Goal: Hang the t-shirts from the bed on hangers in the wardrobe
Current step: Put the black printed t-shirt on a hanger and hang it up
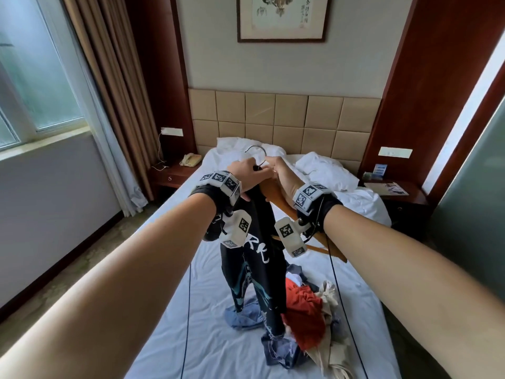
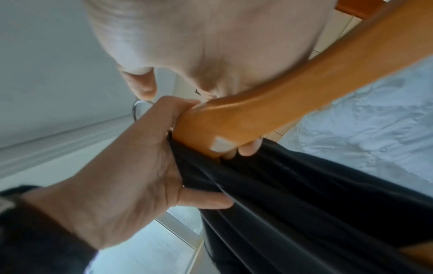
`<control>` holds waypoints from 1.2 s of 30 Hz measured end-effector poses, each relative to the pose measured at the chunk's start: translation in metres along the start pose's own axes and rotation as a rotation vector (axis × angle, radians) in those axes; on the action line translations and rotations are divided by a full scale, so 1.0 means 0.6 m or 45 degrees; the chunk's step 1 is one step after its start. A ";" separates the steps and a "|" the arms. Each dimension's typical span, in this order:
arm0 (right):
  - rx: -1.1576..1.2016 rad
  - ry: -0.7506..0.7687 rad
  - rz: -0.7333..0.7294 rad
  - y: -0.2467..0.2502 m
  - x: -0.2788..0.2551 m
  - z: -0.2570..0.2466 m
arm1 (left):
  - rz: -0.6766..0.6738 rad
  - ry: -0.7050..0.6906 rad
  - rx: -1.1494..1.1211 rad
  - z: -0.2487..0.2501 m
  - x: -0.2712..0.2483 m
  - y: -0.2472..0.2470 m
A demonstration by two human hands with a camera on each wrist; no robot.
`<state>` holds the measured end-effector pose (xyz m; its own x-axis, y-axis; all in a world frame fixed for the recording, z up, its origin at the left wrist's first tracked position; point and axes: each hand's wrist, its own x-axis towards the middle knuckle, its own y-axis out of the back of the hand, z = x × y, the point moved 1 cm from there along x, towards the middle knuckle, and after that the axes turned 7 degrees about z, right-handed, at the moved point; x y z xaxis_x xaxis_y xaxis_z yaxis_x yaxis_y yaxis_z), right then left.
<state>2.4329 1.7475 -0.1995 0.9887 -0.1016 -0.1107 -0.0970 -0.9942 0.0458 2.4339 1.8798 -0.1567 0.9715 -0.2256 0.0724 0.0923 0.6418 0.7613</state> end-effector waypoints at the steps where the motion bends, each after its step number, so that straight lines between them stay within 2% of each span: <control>1: -0.001 -0.003 -0.009 0.000 -0.004 0.000 | -0.031 0.045 0.022 -0.002 0.001 -0.001; 4: -0.005 0.002 0.026 0.002 -0.006 0.006 | -0.130 0.132 -0.021 -0.009 0.006 -0.004; 8: -0.108 0.034 0.146 0.011 0.007 0.013 | -0.145 0.114 -0.108 -0.015 0.012 0.004; 12: -0.732 0.254 0.049 0.037 0.016 0.010 | -0.092 0.088 -0.090 -0.037 0.017 0.008; 15: -1.173 0.241 0.052 0.037 0.025 0.014 | -0.095 0.062 -0.047 -0.043 0.015 0.006; 19: -1.489 0.235 0.136 0.029 0.046 0.028 | -0.074 0.036 -0.078 -0.044 0.022 0.009; 28: -1.694 0.000 0.304 0.070 0.045 0.055 | 0.289 -0.062 -0.003 -0.066 0.046 0.025; 33: -1.695 -0.104 0.398 0.094 0.055 0.080 | 0.419 -0.147 -0.024 -0.065 0.049 0.036; 36: -1.768 -0.079 0.465 0.104 0.041 0.073 | 0.455 -0.174 -0.050 -0.059 0.049 0.034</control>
<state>2.4464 1.6817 -0.2431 0.9232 -0.3764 0.0776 -0.1153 -0.0787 0.9902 2.4720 1.9123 -0.1622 0.9060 -0.0767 0.4163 -0.2361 0.7247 0.6473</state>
